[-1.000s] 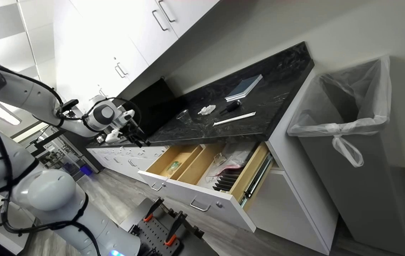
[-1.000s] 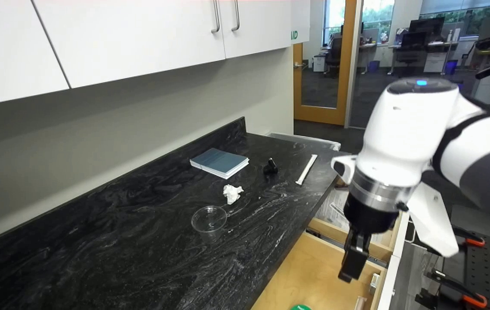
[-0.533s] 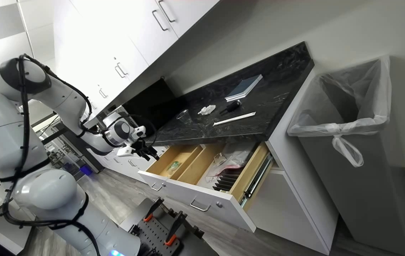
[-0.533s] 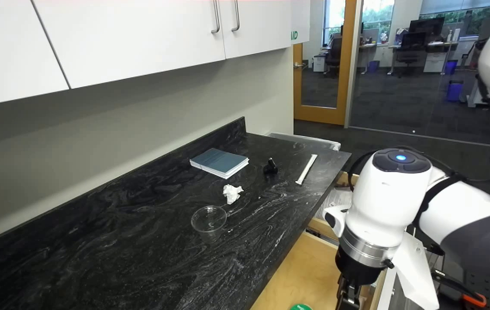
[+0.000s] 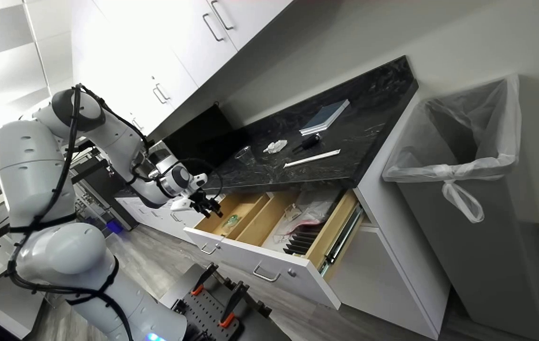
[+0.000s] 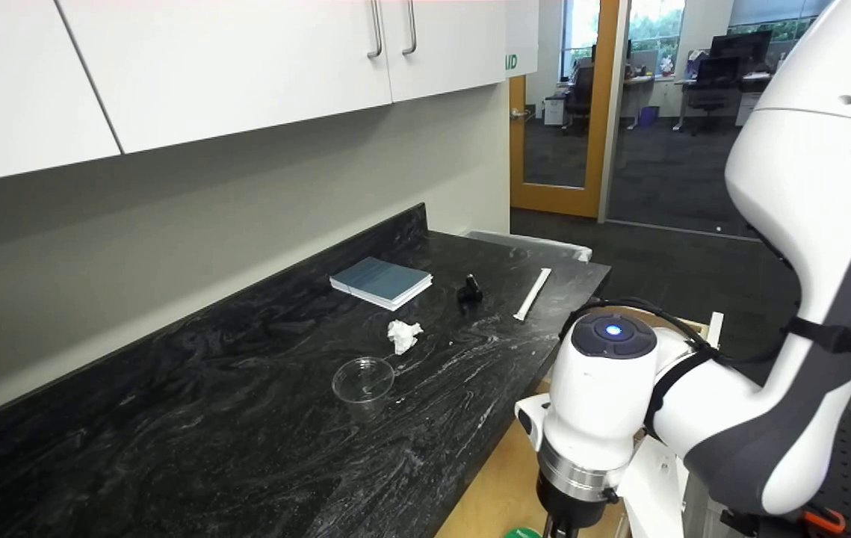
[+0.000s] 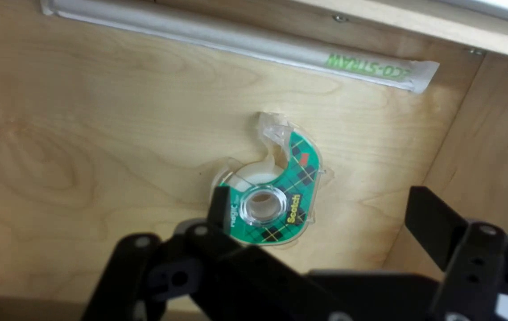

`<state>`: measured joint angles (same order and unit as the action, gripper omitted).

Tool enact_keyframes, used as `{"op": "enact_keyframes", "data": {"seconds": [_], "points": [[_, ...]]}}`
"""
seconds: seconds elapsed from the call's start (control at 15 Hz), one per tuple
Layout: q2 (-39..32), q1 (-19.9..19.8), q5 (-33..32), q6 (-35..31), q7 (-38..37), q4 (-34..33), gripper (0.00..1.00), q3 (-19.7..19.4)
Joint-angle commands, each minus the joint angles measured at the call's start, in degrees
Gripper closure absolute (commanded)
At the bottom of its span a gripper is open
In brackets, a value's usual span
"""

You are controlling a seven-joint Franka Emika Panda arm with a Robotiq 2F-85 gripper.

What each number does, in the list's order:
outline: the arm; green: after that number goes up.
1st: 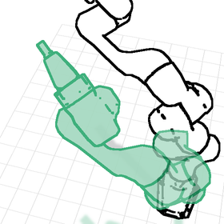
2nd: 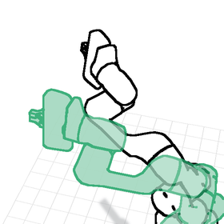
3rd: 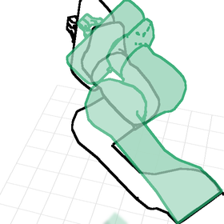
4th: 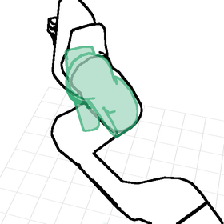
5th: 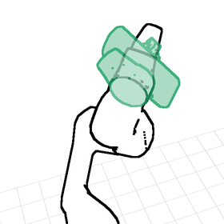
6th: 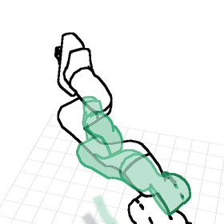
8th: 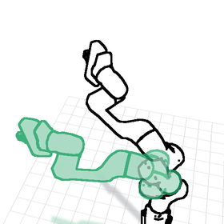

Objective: Pick up the tape from the drawer and put it on the countertop.

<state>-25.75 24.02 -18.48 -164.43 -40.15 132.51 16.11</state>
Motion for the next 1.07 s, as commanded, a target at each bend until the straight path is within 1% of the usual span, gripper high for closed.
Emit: {"op": "enact_keyframes", "data": {"seconds": [0.0, 0.13, 0.27, 0.53, 0.73, 1.0], "points": [[-2.4, 8.6, 1.1, 3.1, -2.3, -5.3, 0.00, -8.1], [-3.5, 11.7, 1.0, 3.7, -3.4, -7.0, 0.00, -11.6], [-4.4, 13.6, 2.2, 4.6, -3.0, -8.1, 0.00, -13.7], [-5.8, 14.7, 4.9, 6.6, -1.8, -9.2, 0.00, -14.8], [-6.6, 15.2, 5.4, 6.0, -1.4, -9.3, 0.00, -15.6], [-7.9, 14.0, 6.7, 5.2, 0.7, -9.8, 0.00, -14.5]]}}
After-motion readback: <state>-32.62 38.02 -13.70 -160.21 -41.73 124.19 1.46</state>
